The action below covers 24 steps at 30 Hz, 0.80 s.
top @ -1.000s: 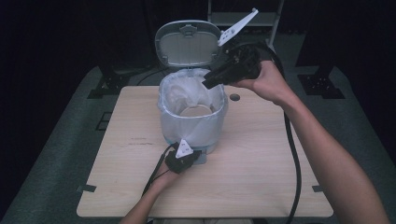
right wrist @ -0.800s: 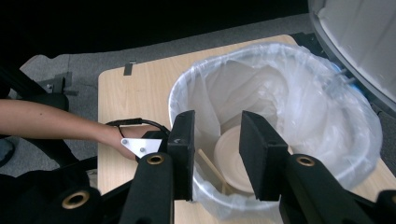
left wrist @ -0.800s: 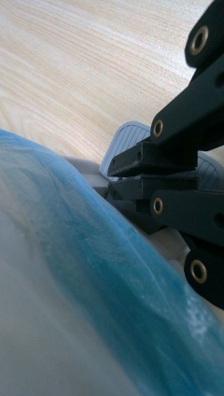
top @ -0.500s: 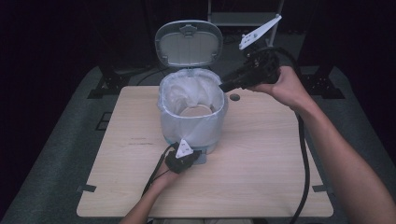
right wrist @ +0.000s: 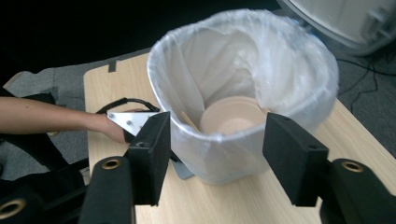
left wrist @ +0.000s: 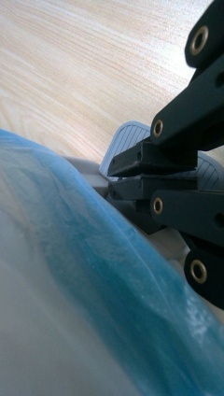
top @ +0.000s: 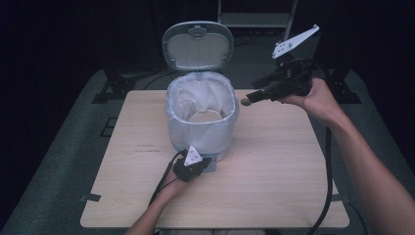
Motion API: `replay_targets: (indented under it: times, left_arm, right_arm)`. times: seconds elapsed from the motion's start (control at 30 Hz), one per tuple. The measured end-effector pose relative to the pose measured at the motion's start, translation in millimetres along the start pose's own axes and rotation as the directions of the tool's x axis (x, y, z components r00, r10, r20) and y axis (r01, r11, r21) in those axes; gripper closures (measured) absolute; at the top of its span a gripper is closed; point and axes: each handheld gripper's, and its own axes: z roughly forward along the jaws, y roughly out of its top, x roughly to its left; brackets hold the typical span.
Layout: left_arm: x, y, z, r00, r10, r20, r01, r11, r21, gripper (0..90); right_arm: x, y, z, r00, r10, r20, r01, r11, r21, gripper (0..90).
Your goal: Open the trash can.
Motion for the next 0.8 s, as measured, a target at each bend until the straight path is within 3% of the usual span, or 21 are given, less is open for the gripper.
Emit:
replay_targets:
  times: [0.43, 0.8]
  left_arm:
    - [-0.3, 0.2, -0.2, 1.0, -0.003, -0.002, 0.003, 1.0, 0.004, 87.6]
    - [-0.9, 0.2, -0.3, 1.0, -0.006, -0.007, 0.006, 1.0, 0.006, 87.6]
  right_arm:
    - [-0.6, -47.9, -9.7, 0.9972, 0.065, 0.038, -0.065, 0.998, 0.009, 36.2]
    - [-3.5, -73.0, -1.4, 0.9943, 0.093, 0.052, -0.094, 0.995, 0.02, 28.9]
